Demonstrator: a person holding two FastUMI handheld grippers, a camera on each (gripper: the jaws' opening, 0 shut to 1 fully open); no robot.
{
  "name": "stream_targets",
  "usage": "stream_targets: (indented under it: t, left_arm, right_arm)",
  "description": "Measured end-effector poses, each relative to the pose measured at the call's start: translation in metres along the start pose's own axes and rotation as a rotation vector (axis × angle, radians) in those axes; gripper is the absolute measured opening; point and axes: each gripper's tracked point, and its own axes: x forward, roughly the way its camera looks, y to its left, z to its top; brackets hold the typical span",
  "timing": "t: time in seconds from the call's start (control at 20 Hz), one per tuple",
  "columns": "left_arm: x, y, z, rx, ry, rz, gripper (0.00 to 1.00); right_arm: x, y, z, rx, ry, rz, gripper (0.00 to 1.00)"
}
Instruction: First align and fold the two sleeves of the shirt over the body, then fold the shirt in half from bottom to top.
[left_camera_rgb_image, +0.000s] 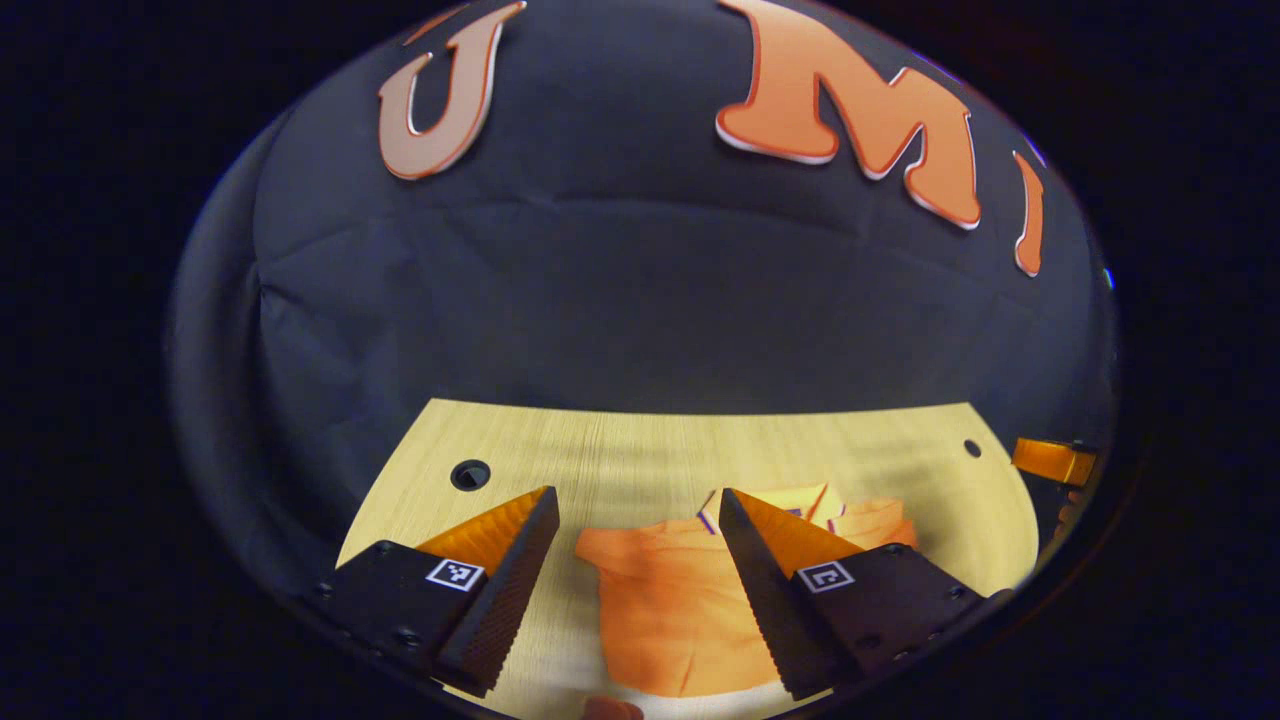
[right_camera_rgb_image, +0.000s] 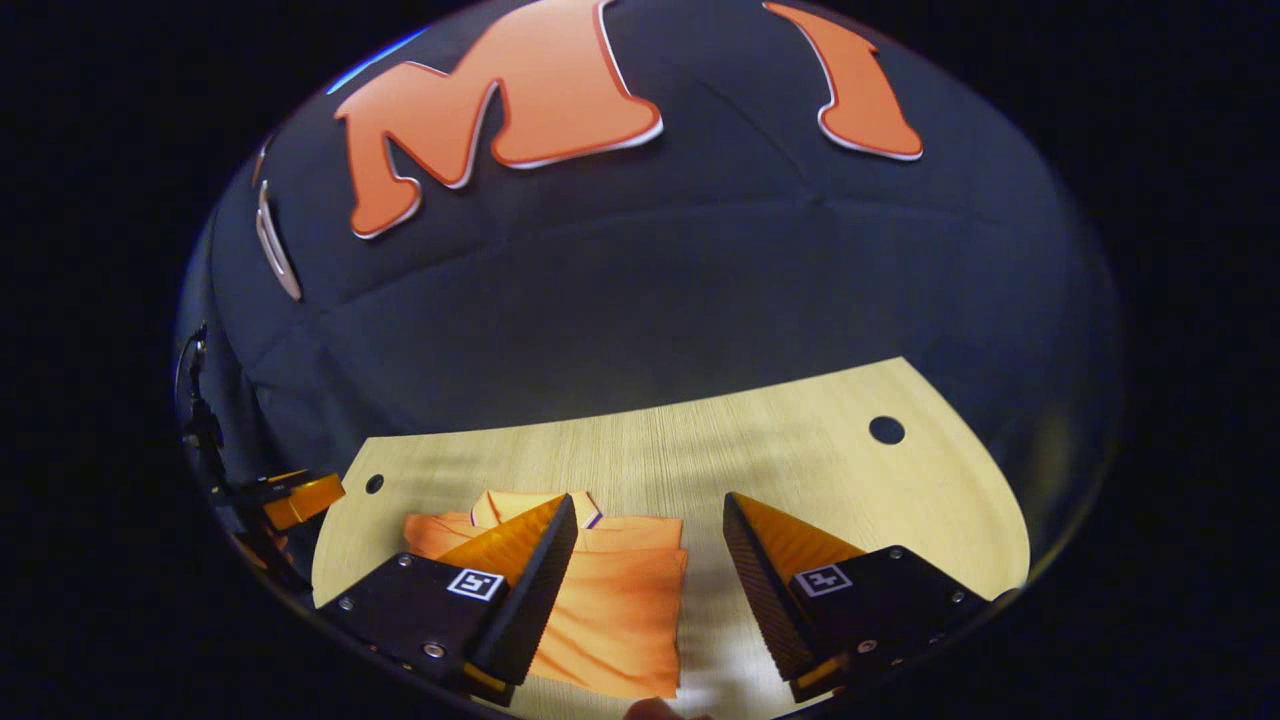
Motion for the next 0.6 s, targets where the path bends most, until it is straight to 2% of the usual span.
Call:
stream_targets:
  t: [0.25,0.4,0.45,0.6]
  left_arm:
    - [-0.086,-0.034,0.024,0.076,-0.212,-0.002,0.97]
    - [-0.132,-0.054,0.032,0.078,-0.282,-0.024,0.96]
    - [-0.146,-0.059,0.032,0.076,-0.299,-0.028,0.96]
    - [-0.174,-0.080,0.031,0.075,-0.350,-0.051,0.96]
  right_arm:
    - [-0.068,0.006,0.018,-0.069,-0.148,0.025,0.93]
    - [-0.107,0.009,0.024,-0.113,-0.215,0.043,0.93]
    - [-0.116,0.014,0.010,-0.119,-0.227,0.046,0.93]
    - [-0.147,0.018,0.017,-0.172,-0.295,0.052,0.93]
